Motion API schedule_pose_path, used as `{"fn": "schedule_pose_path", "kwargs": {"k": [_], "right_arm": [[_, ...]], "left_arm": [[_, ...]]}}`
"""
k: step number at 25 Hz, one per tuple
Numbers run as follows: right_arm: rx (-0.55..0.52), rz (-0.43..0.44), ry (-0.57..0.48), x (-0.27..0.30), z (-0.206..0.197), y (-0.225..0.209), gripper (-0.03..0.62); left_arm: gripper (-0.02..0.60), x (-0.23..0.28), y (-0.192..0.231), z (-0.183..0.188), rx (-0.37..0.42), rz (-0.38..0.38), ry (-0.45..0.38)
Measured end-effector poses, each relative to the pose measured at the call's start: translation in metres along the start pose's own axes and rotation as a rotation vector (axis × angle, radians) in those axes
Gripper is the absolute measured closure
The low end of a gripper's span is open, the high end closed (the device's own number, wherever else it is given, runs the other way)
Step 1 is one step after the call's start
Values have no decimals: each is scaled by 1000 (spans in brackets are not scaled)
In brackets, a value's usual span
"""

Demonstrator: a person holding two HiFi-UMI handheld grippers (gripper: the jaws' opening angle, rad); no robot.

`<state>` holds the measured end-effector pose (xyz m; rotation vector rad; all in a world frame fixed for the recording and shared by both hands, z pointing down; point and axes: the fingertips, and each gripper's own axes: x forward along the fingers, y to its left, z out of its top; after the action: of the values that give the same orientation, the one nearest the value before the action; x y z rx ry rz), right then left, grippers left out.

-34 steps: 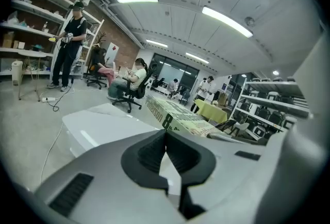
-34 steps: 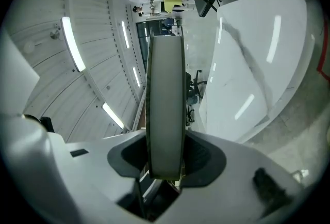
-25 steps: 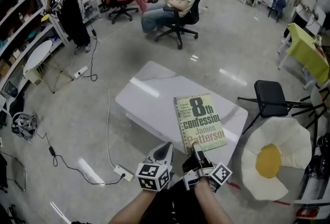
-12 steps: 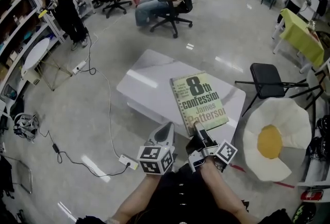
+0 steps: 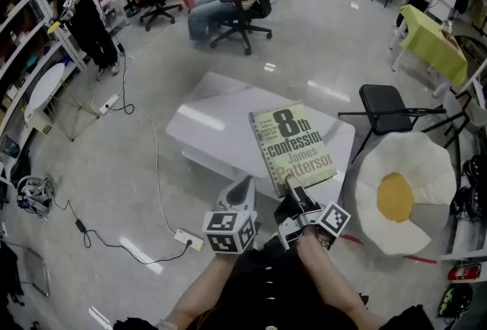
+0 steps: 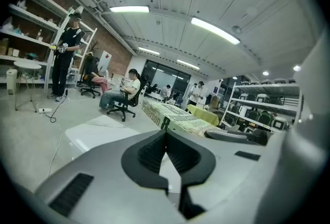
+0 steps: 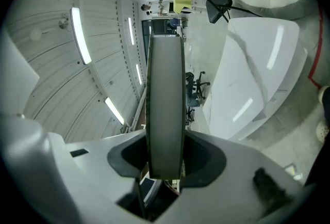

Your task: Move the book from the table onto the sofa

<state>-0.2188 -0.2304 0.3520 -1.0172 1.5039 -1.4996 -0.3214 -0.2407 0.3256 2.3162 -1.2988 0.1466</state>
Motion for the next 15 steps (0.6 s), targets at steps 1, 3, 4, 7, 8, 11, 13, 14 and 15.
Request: {"fn": "schedule_pose_path", "kwargs": {"k": [1, 3, 4, 7, 8, 11, 13, 14, 15], "right_arm": [[1, 2, -2, -3, -1, 0, 425], [4, 1, -7, -6, -3, 0, 425], [4, 0, -9, -6, -4, 1, 425], [8, 5, -16, -5, -7, 3, 425], [11, 10, -20, -6, -7, 3, 425], [19, 27, -40, -11, -10, 4, 425], [22, 34, -56, -13, -12, 7, 425], [21, 35, -64, -14, -13, 7, 425], [19, 35, -73, -15, -13, 6, 425]], "left_arm": [[571, -2, 0, -1, 6, 9, -1], [571, -6, 0, -1, 10, 15, -1], [571, -7, 0, 0, 9, 12, 1], [571, -8, 0, 2, 17, 0, 6], [571, -9, -1, 0, 19, -3, 8], [571, -13, -2, -5, 26, -17, 24], [571, -16, -2, -9, 29, -30, 35], [571, -16, -1, -11, 28, -37, 40], [571, -16, -1, -13, 28, -45, 45]]}}
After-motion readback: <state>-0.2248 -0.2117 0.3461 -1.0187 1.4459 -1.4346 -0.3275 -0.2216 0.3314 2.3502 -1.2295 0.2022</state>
